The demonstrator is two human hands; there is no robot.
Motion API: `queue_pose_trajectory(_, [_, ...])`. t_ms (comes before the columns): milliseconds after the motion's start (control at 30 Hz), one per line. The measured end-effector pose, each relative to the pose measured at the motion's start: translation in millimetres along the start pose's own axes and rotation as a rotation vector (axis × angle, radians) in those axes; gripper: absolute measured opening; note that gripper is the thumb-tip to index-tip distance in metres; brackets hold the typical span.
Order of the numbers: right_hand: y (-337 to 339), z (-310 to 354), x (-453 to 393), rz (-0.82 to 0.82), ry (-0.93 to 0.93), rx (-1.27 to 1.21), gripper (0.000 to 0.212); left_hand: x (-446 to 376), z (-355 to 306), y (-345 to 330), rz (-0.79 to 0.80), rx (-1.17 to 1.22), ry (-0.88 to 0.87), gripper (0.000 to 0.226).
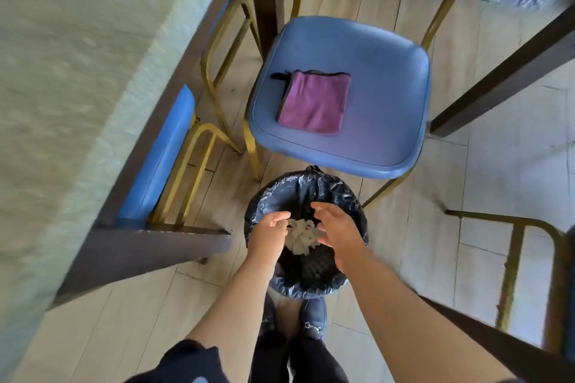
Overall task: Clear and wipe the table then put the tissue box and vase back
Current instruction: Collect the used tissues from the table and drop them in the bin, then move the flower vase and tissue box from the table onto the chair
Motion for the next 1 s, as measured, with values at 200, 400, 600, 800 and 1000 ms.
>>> queue_pose_trajectory(200, [-12.8,60.1,115.4,0.014,0.167,-0.092,0.022,66.3,-115.3,41.4,-0.024,0.007,-0.247,0.023])
queue_pose_trajectory(400, [-36.3,136.8,236.8,0.044,0.418,-0.012,0.023,130.6,-230.6,103.6,-0.106,0.061,-0.435,0.026])
queue_pose_trajectory(600, [-91.6,200.5,314.6,0.145,0.616,0.082,0.023,171.5,-307.2,187.7,-0.259,0.082,-0.576,0.026])
queue_pose_trajectory(800, [-177.5,241.2,350.8,0.243,0.720,0.178,0.026,164.0,-333.1,291.6,-0.417,0.183,-0.632,0.027])
queue_pose_trajectory(1000, [-282.1,282.2,344.9,0.263,0.749,0.193,0.026,114.8,-343.2,399.2,-0.511,0.241,-0.614,0.024])
Point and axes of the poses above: each hand's wrist, its own x-axis away from the middle knuckle, its own y-axis out of the back of the hand, z = x × y, the point moved 5 cm from there along -x, towards the middle knuckle, and after that the axes turned 15 degrees about -y, right-handed, at the moved point
